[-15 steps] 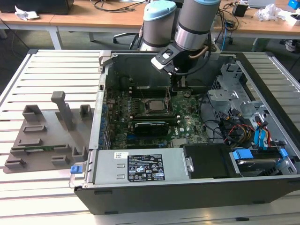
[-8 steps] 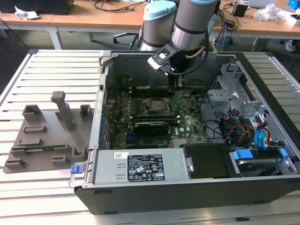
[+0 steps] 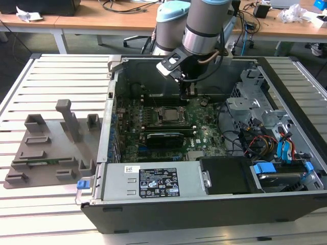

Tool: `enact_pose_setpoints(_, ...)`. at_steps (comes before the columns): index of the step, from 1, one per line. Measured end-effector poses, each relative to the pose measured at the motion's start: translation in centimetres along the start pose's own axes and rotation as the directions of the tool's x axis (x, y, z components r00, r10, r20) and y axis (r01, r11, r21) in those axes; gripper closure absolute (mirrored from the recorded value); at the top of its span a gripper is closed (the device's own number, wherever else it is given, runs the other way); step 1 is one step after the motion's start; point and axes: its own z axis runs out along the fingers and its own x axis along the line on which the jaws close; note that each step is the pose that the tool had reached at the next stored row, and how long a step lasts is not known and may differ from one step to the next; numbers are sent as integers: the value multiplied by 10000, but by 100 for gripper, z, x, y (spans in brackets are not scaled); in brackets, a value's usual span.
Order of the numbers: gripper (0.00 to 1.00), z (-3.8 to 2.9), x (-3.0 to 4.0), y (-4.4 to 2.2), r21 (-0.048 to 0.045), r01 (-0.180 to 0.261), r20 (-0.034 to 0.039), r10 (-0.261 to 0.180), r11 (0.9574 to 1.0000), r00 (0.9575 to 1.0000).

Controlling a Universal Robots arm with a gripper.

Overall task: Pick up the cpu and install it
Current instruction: 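Close the cpu cover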

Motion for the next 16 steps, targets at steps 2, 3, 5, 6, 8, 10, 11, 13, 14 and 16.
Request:
enact_pose_setpoints(2, 89, 14, 1, -58, 0, -1, 1, 1, 10000, 10000)
enact_pose_setpoints(3, 89, 33, 1, -90, 0, 0, 1, 0, 10000, 10000)
enact_pose_setpoints(5, 89, 73, 1, -122, 0, -1, -1, 1, 10000, 10000)
enact_pose_setpoints(6, 89, 100, 1, -138, -1, -1, 0, 1, 10000, 10000)
enact_pose_setpoints(8, 89, 141, 1, -176, 0, 0, 0, 0, 10000, 10000)
enact_pose_setpoints(10, 89, 186, 1, -253, 0, -1, 1, 1, 10000, 10000)
enact_pose_setpoints(11, 89, 205, 1, -288, 1, 0, 1, 0, 10000, 10000)
enact_pose_setpoints(13, 89, 282, 2, -390, 0, 1, 0, -1, 10000, 10000)
enact_pose_setpoints(14, 89, 315, 2, -424, -1, -2, 0, 2, 10000, 10000)
enact_pose_setpoints(16, 89, 356, 3, -477, 0, 1, 0, -1, 10000, 10000)
